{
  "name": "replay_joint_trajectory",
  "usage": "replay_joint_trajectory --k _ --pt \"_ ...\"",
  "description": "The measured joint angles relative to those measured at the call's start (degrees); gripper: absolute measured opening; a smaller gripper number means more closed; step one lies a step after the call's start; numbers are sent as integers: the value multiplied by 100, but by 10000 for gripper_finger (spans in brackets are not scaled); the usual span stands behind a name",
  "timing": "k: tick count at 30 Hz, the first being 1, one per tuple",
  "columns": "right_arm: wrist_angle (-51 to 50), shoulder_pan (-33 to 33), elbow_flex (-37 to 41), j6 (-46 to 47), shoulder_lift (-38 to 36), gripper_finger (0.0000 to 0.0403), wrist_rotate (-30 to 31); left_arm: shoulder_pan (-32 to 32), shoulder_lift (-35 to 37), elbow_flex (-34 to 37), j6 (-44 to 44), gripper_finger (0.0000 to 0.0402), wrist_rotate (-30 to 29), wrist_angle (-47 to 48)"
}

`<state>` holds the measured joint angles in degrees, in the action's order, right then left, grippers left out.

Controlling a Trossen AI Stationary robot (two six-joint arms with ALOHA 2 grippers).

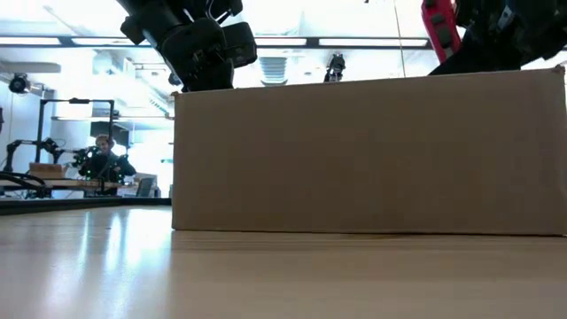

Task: Unpack boxes
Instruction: Open the cardboard box using the box cutter

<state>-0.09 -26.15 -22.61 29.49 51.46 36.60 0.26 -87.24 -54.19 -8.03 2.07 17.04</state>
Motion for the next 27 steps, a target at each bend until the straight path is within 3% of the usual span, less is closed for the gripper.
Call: replay_joint_trajectory --k 10,27 --pt "-123 -109 56 50 -101 5 -475 1 0 0 -12 149 22 11" --pt "-880 -170 63 367 -528 5 -651 5 -4 70 -144 149 20 -103"
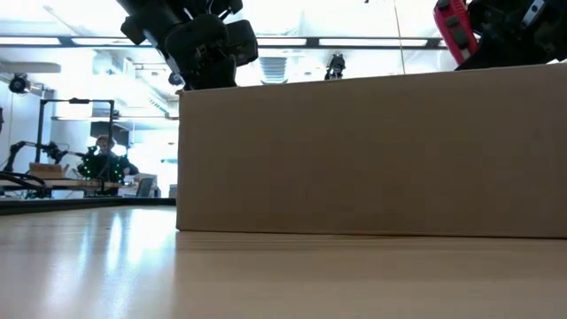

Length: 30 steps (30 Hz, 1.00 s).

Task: Unpack boxes
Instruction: Open the cardboard box using the box cutter

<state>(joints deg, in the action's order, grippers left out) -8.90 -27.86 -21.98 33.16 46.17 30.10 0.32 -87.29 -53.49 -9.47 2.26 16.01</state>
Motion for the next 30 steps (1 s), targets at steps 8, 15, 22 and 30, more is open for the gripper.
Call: replay_joint_trajectory --k 8,15,22,30 --pt "-10 -3 2 -3 -4 5 -32 2 -2 4 -22 149 -78 43" --pt "-16 -39 2 -2 -4 5 -75 2 -2 4 -51 149 -120 63" --pt "-14 -117 2 56 -4 5 -115 0 -2 9 -145 149 -149 138" --pt "-79 -289 2 292 -4 5 -95 0 -2 11 -193 149 -155 136"
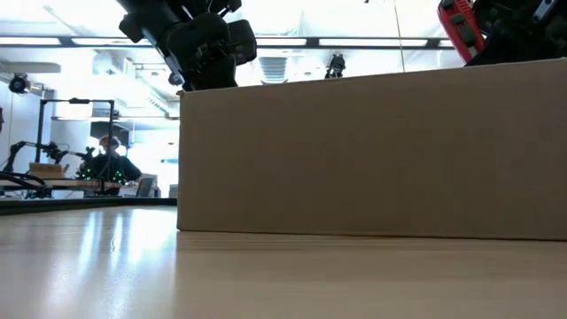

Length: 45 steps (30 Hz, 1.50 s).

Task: Unpack boxes
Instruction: Open the cardboard box using the box cutter

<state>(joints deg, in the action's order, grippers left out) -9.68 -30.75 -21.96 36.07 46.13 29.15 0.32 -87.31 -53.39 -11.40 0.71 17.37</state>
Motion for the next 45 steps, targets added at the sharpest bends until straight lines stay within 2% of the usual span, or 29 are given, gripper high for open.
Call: replay_joint_trajectory --k 21,30,36,42,45 --pt "1330 -23 44 -1629 26 5 151 -11 7 28 33 149 42 74" --pt "1448 -20 28 -2048 22 5 306 -11 59 48 107 149 68 63" --pt "1475 1 37 -2035 53 5 439 -11 283 79 207 162 44 17" --pt "1483 1 48 -1800 386 5 431 -7 482 96 433 178 38 -254" --pt "1659 1 48 -1739 621 5 440 16 505 92 552 185 266 -545"
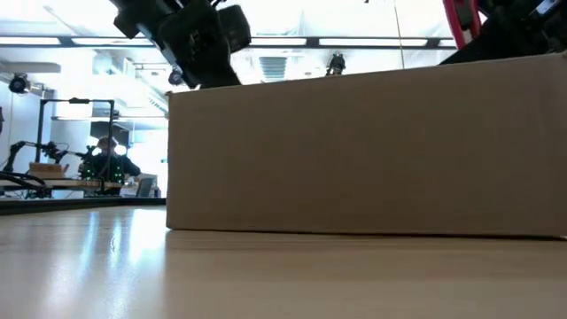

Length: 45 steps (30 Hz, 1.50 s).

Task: Unpack boxes
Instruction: Open the cardboard box using the box cutter

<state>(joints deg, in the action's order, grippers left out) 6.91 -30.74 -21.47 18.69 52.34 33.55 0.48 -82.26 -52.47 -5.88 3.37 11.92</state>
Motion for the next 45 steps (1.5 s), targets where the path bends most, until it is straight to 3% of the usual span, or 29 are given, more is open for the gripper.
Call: replay_joint_trajectory --k 8,16,23,35,39,45 --pt "799 111 -11 -204 557 5 -14 229 0 -11 236 190 762 -696" --pt "1214 494 -15 -321 815 5 -61 861 -43 -20 369 184 814 -745" --pt "1338 693 -63 -482 865 5 -254 1262 -350 -24 389 190 65 -714" --pt "1441 718 -61 -533 865 5 -377 1297 -1084 -72 884 173 -730 -770" --pt "1485 717 -63 -545 863 5 -396 1297 -1158 -81 991 145 -987 -776" --pt "1484 717 -63 -787 790 5 -562 1292 -1097 -63 1134 45 -1022 -687"
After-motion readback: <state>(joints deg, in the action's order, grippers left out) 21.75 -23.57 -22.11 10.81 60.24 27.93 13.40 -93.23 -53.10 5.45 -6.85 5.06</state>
